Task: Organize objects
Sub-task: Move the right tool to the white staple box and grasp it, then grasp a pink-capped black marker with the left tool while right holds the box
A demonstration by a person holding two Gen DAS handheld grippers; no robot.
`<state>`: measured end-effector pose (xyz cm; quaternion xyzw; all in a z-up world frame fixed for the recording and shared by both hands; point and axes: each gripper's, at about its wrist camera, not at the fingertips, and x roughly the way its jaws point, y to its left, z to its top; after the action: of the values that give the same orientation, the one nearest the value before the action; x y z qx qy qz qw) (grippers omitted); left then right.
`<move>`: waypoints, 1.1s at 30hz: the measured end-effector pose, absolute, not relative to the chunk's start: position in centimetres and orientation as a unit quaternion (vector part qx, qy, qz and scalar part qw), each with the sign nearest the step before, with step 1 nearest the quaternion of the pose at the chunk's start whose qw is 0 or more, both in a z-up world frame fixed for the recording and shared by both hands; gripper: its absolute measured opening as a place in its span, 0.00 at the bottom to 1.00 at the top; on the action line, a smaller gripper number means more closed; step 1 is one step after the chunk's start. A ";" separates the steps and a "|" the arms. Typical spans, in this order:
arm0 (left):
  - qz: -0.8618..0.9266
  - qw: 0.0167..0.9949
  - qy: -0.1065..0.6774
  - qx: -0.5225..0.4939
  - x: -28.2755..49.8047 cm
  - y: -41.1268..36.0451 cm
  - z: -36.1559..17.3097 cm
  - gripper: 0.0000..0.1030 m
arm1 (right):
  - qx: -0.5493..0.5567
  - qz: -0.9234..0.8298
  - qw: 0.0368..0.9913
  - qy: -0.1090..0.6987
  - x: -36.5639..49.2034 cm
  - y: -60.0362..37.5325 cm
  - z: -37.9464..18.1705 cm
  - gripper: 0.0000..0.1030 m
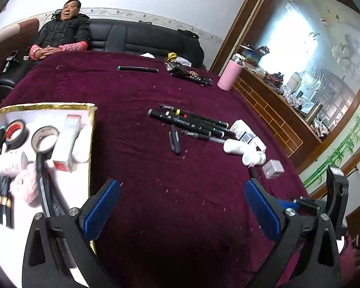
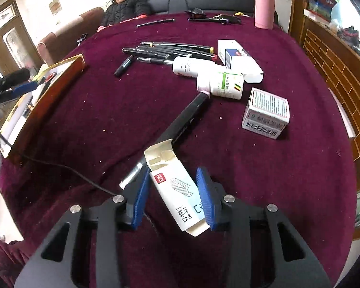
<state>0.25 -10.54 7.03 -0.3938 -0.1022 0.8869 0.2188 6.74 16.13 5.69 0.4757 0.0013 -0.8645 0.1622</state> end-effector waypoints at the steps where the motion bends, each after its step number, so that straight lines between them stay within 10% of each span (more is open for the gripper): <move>1: 0.885 0.223 -0.097 -0.398 -0.3 -10.0 7.1 0.98 | 0.473 -0.865 0.167 -0.003 7.1 16.4 6.0 0.31; 11: 0.823 0.294 0.044 -0.485 -4.4 4.5 2.9 0.93 | 0.448 -0.875 0.166 -0.077 12.0 21.9 7.8 0.27; 15: 0.807 0.306 0.111 -0.493 -3.6 10.3 1.2 0.57 | 0.451 -0.874 0.152 -0.101 12.8 24.1 7.0 0.27; 24: 0.796 0.303 0.197 -0.485 -0.8 14.6 0.5 0.50 | 0.442 -0.869 0.161 -0.151 12.5 25.9 5.5 0.27; 27: 0.798 0.298 0.205 -0.481 -0.4 14.8 0.9 0.11 | 0.441 -0.867 0.165 -0.165 12.3 25.9 5.2 0.27; 33: 0.818 0.298 0.152 -0.468 0.0 12.2 2.1 0.11 | 0.431 -0.869 0.174 -0.171 12.2 25.2 6.1 0.27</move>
<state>-0.02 12.15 2.11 -0.4685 0.1519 0.8178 0.2976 12.21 25.21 6.07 0.4309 -0.1709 -0.8688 0.1741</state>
